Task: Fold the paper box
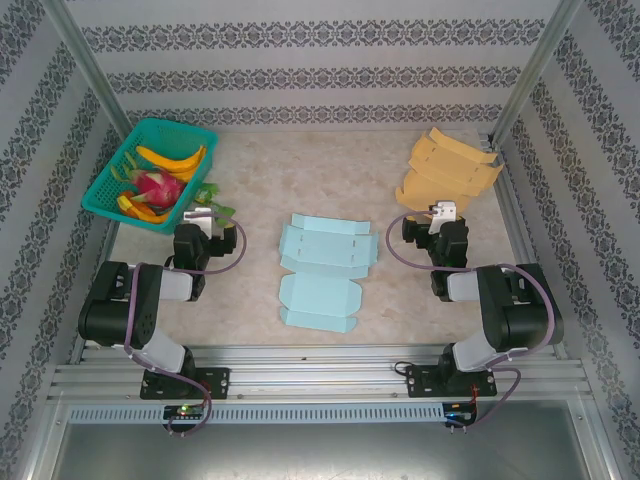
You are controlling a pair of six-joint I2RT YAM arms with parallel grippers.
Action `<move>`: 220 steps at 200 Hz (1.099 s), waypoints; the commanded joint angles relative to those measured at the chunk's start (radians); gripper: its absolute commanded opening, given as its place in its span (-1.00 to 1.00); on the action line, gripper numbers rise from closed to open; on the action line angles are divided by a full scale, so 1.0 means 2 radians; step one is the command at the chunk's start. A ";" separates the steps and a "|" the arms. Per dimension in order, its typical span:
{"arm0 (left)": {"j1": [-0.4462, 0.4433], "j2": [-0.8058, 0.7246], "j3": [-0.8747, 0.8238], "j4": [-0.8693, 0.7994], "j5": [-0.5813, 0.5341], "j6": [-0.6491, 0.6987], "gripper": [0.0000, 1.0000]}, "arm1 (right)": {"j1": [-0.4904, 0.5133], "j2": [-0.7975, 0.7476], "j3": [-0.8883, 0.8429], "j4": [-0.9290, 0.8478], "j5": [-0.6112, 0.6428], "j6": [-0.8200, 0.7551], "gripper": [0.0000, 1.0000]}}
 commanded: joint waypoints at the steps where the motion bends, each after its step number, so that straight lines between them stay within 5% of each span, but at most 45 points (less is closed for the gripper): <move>1: 0.007 -0.005 0.009 -0.002 0.010 0.008 1.00 | -0.004 -0.003 0.005 0.005 -0.007 0.001 0.95; 220: 0.011 -0.005 0.011 -0.005 0.020 0.005 0.99 | -0.006 -0.003 0.006 0.005 -0.011 0.004 0.95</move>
